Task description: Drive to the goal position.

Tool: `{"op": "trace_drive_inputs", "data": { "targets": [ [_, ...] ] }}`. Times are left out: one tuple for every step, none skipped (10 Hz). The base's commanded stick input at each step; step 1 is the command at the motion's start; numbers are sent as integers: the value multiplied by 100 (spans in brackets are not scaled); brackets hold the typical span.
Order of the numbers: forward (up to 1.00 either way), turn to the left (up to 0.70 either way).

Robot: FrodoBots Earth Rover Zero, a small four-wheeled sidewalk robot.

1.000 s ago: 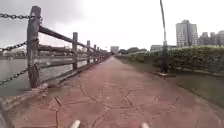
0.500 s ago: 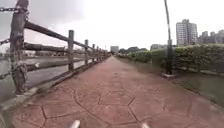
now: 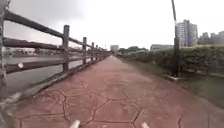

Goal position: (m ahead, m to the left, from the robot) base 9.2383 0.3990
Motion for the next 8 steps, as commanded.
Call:
{"op": "trace_drive_inputs", "data": {
  "targets": [
    [70,0],
    [70,0],
    [70,0],
    [70,0],
    [70,0],
    [70,0],
    [70,0],
    [70,0]
  ]
}}
